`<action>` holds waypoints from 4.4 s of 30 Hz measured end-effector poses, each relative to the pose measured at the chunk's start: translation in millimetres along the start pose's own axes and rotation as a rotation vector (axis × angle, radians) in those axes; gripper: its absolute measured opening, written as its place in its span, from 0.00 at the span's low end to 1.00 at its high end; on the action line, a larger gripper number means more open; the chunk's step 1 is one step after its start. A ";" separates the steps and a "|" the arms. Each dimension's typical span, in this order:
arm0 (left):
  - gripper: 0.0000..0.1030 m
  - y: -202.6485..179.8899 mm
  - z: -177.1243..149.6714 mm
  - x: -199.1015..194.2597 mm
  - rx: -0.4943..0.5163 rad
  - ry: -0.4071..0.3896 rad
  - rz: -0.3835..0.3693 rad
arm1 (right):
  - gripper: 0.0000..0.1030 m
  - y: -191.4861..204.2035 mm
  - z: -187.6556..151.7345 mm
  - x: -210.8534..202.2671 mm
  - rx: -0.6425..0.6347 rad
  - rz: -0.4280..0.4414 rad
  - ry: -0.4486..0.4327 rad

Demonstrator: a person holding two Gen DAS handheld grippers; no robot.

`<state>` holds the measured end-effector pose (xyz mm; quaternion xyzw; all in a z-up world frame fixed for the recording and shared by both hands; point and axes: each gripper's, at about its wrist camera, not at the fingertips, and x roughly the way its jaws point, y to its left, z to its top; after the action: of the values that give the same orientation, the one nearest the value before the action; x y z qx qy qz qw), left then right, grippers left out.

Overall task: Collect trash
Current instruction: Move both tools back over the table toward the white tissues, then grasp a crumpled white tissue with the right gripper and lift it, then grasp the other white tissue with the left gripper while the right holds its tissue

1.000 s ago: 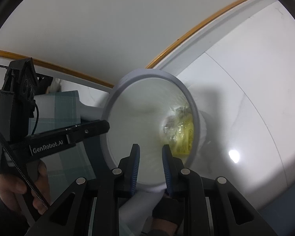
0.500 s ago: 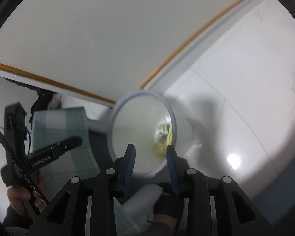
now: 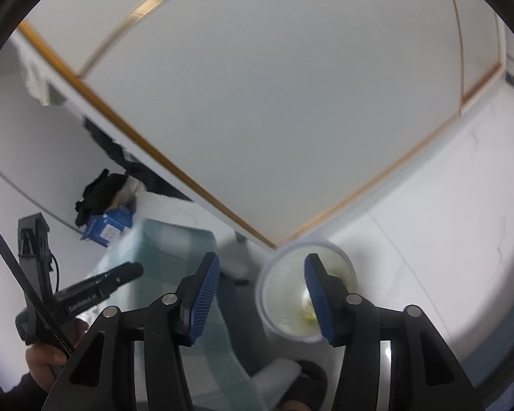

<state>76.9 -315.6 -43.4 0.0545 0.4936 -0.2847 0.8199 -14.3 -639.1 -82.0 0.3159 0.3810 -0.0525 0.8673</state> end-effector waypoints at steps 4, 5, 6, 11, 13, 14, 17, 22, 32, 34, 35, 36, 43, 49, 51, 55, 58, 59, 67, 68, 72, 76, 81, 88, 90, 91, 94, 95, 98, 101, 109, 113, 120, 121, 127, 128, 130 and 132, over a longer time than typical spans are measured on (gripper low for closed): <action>0.31 17.6 0.2 -37.9 -0.015 -0.091 0.009 | 0.57 40.2 4.8 -23.6 -0.088 0.009 -0.052; 0.35 24.0 0.2 -49.8 -0.017 -0.119 0.014 | 0.57 51.0 5.5 -29.4 -0.109 0.016 -0.067; 0.38 27.9 -0.9 -54.7 -0.020 -0.137 0.018 | 0.57 62.9 5.8 -35.2 -0.129 0.025 -0.083; 0.53 60.3 -7.8 -113.6 -0.061 -0.270 0.060 | 0.67 117.2 4.5 -57.1 -0.202 0.074 -0.163; 0.55 74.1 -11.3 -124.5 -0.079 -0.306 0.073 | 0.68 137.4 0.7 -61.4 -0.226 0.087 -0.192; 0.59 81.4 -13.9 -133.6 -0.092 -0.325 0.083 | 0.68 149.5 -1.8 -63.1 -0.247 0.098 -0.200; 0.72 95.1 -24.3 -159.2 -0.129 -0.382 0.120 | 0.69 178.4 -10.3 -70.5 -0.302 0.127 -0.218; 0.79 121.3 -40.2 -184.0 -0.165 -0.426 0.157 | 0.74 217.1 -30.9 -75.9 -0.353 0.175 -0.259; 0.80 163.3 -70.0 -203.5 -0.262 -0.494 0.277 | 0.76 297.8 -81.6 -54.7 -0.482 0.297 -0.278; 0.80 172.4 -75.5 -208.3 -0.280 -0.517 0.297 | 0.76 311.4 -89.6 -52.7 -0.506 0.317 -0.277; 0.80 177.4 -77.7 -210.8 -0.287 -0.528 0.304 | 0.76 318.9 -94.4 -50.9 -0.527 0.321 -0.276; 0.80 181.2 -79.7 -213.2 -0.294 -0.533 0.313 | 0.77 326.2 -99.1 -48.6 -0.549 0.324 -0.271; 0.80 217.2 -99.2 -214.5 -0.373 -0.547 0.333 | 0.85 354.2 -125.5 -29.3 -0.623 0.339 -0.231; 0.80 236.4 -114.0 -194.1 -0.406 -0.505 0.338 | 0.85 367.1 -146.1 1.7 -0.663 0.339 -0.159; 0.80 244.2 -118.3 -192.2 -0.423 -0.492 0.330 | 0.85 369.0 -152.7 9.0 -0.671 0.335 -0.146; 0.80 256.3 -124.9 -189.4 -0.428 -0.479 0.334 | 0.85 373.5 -167.7 28.1 -0.707 0.309 -0.097; 0.80 267.6 -130.4 -184.5 -0.448 -0.454 0.343 | 0.85 375.2 -175.9 47.5 -0.723 0.294 -0.038; 0.80 272.5 -131.4 -183.0 -0.467 -0.438 0.328 | 0.85 376.2 -178.4 54.9 -0.730 0.286 -0.010; 0.80 295.0 -136.1 -185.7 -0.534 -0.404 0.304 | 0.85 382.5 -193.7 106.8 -0.757 0.254 0.149; 0.80 296.4 -136.7 -185.9 -0.537 -0.401 0.302 | 0.85 383.6 -194.2 114.4 -0.746 0.259 0.179; 0.80 304.9 -138.7 -183.7 -0.550 -0.360 0.303 | 0.85 393.8 -197.6 145.1 -0.746 0.230 0.242; 0.80 313.2 -141.1 -182.3 -0.567 -0.341 0.300 | 0.83 403.2 -198.4 178.4 -0.761 0.181 0.284; 0.80 320.7 -145.0 -183.1 -0.597 -0.331 0.295 | 0.77 417.7 -204.3 201.9 -0.817 0.147 0.329; 0.80 324.4 -144.8 -183.2 -0.603 -0.325 0.291 | 0.48 428.1 -215.9 208.8 -0.880 0.130 0.343; 0.80 324.0 -144.4 -182.2 -0.601 -0.320 0.290 | 0.42 429.9 -219.8 206.4 -0.901 0.126 0.342; 0.80 324.1 -144.6 -181.8 -0.601 -0.319 0.291 | 0.34 430.4 -220.1 204.9 -0.903 0.133 0.339; 0.80 323.5 -144.7 -181.7 -0.601 -0.321 0.292 | 0.24 432.3 -222.7 203.0 -0.923 0.129 0.337; 0.80 323.3 -144.8 -181.5 -0.600 -0.320 0.293 | 0.23 432.2 -222.6 200.8 -0.925 0.138 0.332; 0.80 323.5 -144.6 -181.1 -0.596 -0.316 0.302 | 0.15 432.2 -221.4 193.9 -0.933 0.154 0.314; 0.80 324.2 -144.8 -179.5 -0.592 -0.309 0.309 | 0.11 431.2 -217.9 186.7 -0.928 0.164 0.300; 0.80 322.4 -144.7 -172.2 -0.584 -0.284 0.328 | 0.08 418.2 -204.6 153.6 -0.911 0.200 0.268; 0.80 318.8 -142.7 -168.1 -0.577 -0.270 0.332 | 0.08 400.4 -205.6 130.2 -0.926 0.211 0.308; 0.80 304.5 -137.8 -160.2 -0.519 -0.248 0.350 | 0.08 357.9 -232.8 123.4 -1.008 0.181 0.506; 0.80 302.5 -137.5 -158.9 -0.508 -0.244 0.355 | 0.08 354.4 -236.2 124.6 -1.009 0.180 0.525; 0.80 295.5 -136.1 -146.9 -0.457 -0.205 0.371 | 0.08 341.5 -241.2 139.7 -0.961 0.178 0.573; 0.80 295.4 -135.9 -144.1 -0.447 -0.195 0.365 | 0.08 339.0 -241.2 143.4 -0.946 0.174 0.576; 0.80 294.8 -134.9 -138.5 -0.426 -0.172 0.354 | 0.08 334.2 -243.4 147.9 -0.918 0.176 0.577; 0.80 294.6 -133.4 -132.7 -0.407 -0.150 0.338 | 0.08 331.1 -245.2 148.5 -0.905 0.185 0.572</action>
<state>79.9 33.7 -56.0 -0.0509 0.4625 -0.0419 0.8842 46.2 -209.6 -142.0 -0.0551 0.5570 0.2816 0.7794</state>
